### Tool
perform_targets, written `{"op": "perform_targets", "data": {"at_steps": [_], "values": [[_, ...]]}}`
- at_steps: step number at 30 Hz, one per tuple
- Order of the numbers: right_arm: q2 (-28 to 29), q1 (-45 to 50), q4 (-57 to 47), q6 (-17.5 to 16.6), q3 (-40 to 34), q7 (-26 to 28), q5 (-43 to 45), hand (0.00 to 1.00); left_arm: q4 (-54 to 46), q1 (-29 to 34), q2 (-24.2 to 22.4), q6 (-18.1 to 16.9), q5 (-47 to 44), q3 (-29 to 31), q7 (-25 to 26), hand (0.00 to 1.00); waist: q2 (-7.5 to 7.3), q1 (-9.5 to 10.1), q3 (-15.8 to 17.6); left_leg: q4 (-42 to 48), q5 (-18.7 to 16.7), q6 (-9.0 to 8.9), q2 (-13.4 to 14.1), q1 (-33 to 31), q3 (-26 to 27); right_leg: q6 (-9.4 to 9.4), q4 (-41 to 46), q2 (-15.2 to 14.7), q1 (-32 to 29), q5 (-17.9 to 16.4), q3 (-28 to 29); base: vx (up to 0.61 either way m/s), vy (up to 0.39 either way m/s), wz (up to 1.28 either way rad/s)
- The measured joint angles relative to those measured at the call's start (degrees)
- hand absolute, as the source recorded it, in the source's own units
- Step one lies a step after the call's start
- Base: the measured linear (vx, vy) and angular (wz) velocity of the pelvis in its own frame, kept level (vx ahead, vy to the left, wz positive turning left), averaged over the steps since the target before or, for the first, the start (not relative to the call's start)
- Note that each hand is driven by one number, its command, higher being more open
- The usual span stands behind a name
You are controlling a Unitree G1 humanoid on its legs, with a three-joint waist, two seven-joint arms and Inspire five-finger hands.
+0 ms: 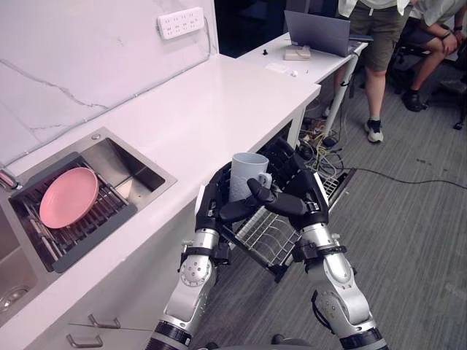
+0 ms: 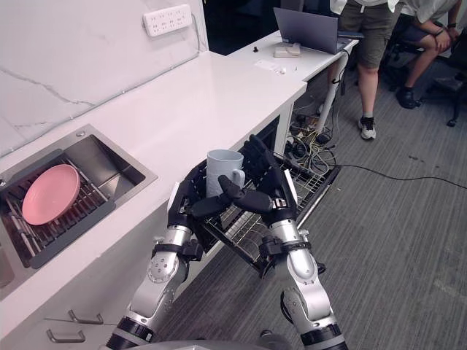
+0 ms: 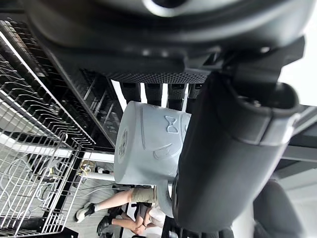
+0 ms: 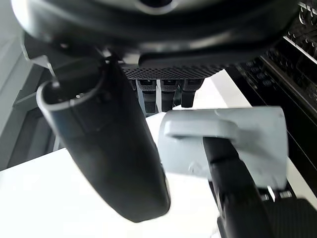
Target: Walk over to the sink, pick up the cup, carry it to the dishwasher, place the cup inside the dishwasher, then close the dishwasher door
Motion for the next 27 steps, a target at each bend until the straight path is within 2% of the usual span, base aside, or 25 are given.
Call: {"op": "perform_targets", "data": {"at_steps": [2, 9, 10, 25, 26, 27], "values": [[0.7, -0.6, 0.7, 0.0, -0.3, -1.3, -1.0, 0.9, -1.6, 0.0, 0.0, 0.0, 0.7, -1.8, 0.0, 0.3, 0.11, 0.48, -0.1, 0.0, 0.1, 0.17, -0.1, -0.5, -0.4, 0.15, -0.7, 0.0, 0.0, 0.4, -0.3, 0.0, 0.007, 0.1], [1.3, -3.3, 1.7, 0.0, 0.1, -3.4, -4.1, 0.9, -2.2, 0.0, -0.1, 0.0, 1.1, -2.1, 0.3, 0.3, 0.19, 0.92, -1.0, -0.1, 0.3, 0.4, -0.7, -1.1, -1.1, 0.31, -1.1, -0.3, 0.0, 0.5, -0.9, 0.0, 0.013, 0.07], [1.5, -3.7, 1.9, 0.0, 0.3, -3.7, -4.1, 0.3, -2.3, 0.0, -0.1, 0.0, 1.2, -2.2, 0.4, 0.3, 0.18, 0.94, -1.0, -0.1, 0.3, 0.51, -0.7, -1.3, -1.3, 0.35, -1.1, -0.4, 0.0, 0.6, -1.1, -0.01, 0.01, 0.06], [0.9, -6.2, 5.1, -0.4, 1.1, -4.0, 5.0, 0.3, -2.6, 0.0, 0.0, 0.4, 2.3, -3.9, 3.3, 0.3, -0.27, 0.96, -1.4, -0.7, 1.1, 1.58, -1.6, -1.5, -2.2, 0.96, -1.1, -1.3, -0.1, 1.2, -2.0, -0.01, 0.009, 0.03], [0.9, -6.2, 5.0, -0.6, 1.0, -3.9, 5.0, 0.3, -2.9, 0.0, 0.0, 0.4, 2.4, -4.0, 3.6, 0.9, -0.42, 0.97, -1.5, -0.8, 1.1, 1.66, -1.7, -1.5, -2.3, 0.99, -1.1, -1.4, -0.1, 1.3, -2.0, -0.01, 0.018, 0.04], [0.9, -6.2, 5.0, -0.7, 1.0, -3.9, 5.0, 0.3, -3.0, 0.0, 0.0, 0.4, 2.5, -4.1, 3.8, 0.9, -0.47, 0.97, -1.5, -0.9, 1.2, 1.71, -1.7, -1.5, -2.4, 1.02, -1.1, -1.4, -0.1, 1.3, -2.1, -0.01, 0.018, 0.03]]}}
